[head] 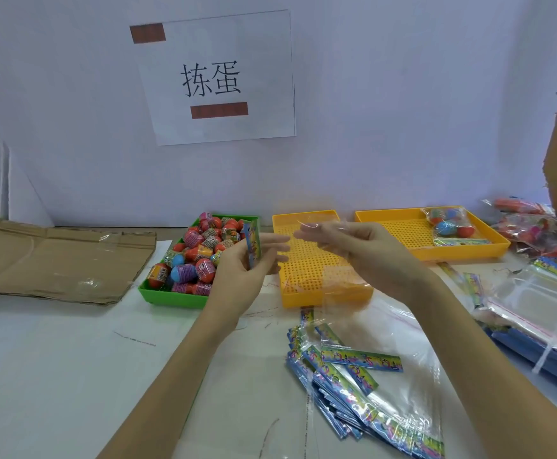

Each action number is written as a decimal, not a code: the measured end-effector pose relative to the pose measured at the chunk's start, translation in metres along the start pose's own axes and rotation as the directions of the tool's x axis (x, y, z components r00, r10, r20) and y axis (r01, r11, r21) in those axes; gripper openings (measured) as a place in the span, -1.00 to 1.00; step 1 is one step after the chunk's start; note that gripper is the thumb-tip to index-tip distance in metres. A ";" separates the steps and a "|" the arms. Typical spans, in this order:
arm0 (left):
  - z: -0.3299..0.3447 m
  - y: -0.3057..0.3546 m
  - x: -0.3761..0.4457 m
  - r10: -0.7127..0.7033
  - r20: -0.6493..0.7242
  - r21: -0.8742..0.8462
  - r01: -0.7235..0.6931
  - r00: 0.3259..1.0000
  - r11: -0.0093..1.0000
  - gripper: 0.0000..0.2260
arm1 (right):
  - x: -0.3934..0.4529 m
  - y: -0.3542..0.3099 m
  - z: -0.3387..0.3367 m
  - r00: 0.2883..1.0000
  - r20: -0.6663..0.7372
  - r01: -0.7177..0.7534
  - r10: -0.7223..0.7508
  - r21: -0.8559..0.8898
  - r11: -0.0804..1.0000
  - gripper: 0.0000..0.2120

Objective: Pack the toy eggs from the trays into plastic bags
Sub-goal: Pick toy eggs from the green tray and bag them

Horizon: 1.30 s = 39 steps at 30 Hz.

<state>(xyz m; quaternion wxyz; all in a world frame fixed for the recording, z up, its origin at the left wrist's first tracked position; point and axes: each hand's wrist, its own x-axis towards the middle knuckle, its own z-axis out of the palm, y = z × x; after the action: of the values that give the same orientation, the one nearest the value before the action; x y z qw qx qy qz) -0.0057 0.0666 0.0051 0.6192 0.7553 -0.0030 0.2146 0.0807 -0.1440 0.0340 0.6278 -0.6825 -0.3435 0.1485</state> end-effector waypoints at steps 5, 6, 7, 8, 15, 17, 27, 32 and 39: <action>-0.005 0.000 0.003 0.066 -0.079 -0.020 -0.068 0.995 0.997 -0.77 | 0.000 -0.008 -0.003 0.985 0.170 -0.093 -0.004 0.558 0.825 -0.11; -0.005 0.001 0.003 0.097 -0.115 -0.037 -0.102 0.989 0.994 -0.79 | 0.000 -0.008 -0.004 0.986 0.169 -0.092 -0.005 0.563 0.822 -0.10; -0.006 0.002 0.002 0.138 -0.153 -0.031 -0.145 0.979 0.989 -0.79 | 0.000 -0.006 -0.004 0.988 0.155 -0.092 0.008 0.549 0.831 -0.14; -0.007 0.002 0.002 0.192 -0.182 0.009 -0.193 0.964 0.981 -0.76 | 0.000 -0.005 -0.003 0.991 0.130 -0.097 0.032 0.530 0.842 -0.19; -0.010 0.002 0.003 0.431 -0.095 0.355 -0.374 0.897 0.857 -0.36 | 0.001 0.006 0.009 0.984 -0.056 -0.149 0.168 0.254 0.956 -0.78; -0.006 0.002 0.002 0.281 -0.098 0.217 -0.255 0.955 0.942 -0.33 | 0.002 0.009 0.008 0.972 -0.178 -0.121 0.153 0.178 0.977 -0.83; 0.004 0.002 -0.002 -0.121 -0.073 -0.205 0.104 0.990 0.973 -0.75 | 0.002 0.006 0.013 0.988 -0.152 0.030 -0.007 0.146 0.989 -0.80; 0.003 0.003 -0.003 -0.042 -0.065 -0.097 0.036 0.997 0.995 -0.89 | 0.002 0.003 0.016 0.987 0.047 -0.162 0.156 0.331 0.929 -0.68; -0.004 0.003 -0.002 -0.041 0.009 -0.071 0.041 0.999 0.997 -0.70 | 0.003 0.005 0.006 0.977 0.145 -0.208 0.157 0.473 0.856 -0.66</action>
<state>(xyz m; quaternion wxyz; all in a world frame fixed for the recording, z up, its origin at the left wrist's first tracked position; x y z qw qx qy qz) -0.0095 0.0690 0.0080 0.6500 0.7335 0.0024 0.1988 0.0806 -0.1374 0.0287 0.7437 -0.5242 -0.2601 0.3231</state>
